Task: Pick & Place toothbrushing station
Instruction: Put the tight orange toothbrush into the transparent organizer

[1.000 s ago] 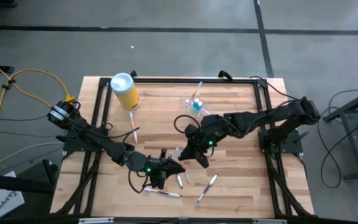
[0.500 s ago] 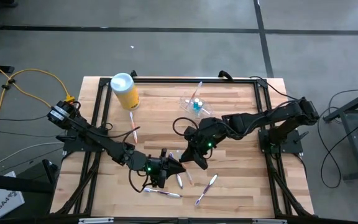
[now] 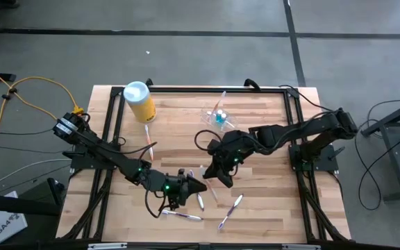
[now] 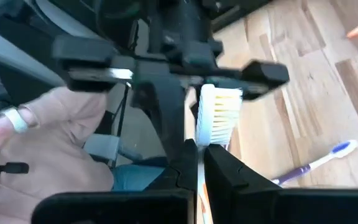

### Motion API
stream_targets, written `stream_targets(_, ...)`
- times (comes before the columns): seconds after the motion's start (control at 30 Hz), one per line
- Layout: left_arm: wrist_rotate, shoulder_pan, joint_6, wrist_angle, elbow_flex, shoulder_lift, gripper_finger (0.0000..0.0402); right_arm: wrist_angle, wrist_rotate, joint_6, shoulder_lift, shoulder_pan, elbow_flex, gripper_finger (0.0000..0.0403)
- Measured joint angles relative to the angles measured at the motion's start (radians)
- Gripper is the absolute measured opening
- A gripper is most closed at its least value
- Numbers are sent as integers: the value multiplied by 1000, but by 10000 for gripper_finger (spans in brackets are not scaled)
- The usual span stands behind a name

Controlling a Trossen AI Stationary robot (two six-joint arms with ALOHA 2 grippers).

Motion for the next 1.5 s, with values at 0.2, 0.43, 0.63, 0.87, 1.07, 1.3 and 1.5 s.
stream_targets(0.2,-28,0,-87,-32,0,-1,76,-85,100,-20,-54,19,-2,4)
stream_targets(0.43,-45,0,-349,-75,-1,-1,76,-194,407,-210,-108,13,1,4)
stream_targets(0.63,-60,0,-688,-86,-1,-1,76,-182,570,-407,-116,-60,0,4)
stream_targets(0.87,-147,1,-1018,-109,-1,-1,76,-58,504,-524,-114,-226,0,4)
stream_targets(1.07,-157,10,-1238,-174,-1,-2,76,18,353,-539,-114,-401,0,4)
stream_targets(1.3,-157,58,-1455,-281,-1,-2,76,59,244,-566,-90,-537,-2,4)
stream_targets(1.5,-157,75,-1542,-334,-1,-2,76,227,166,-581,-53,-610,-100,4)
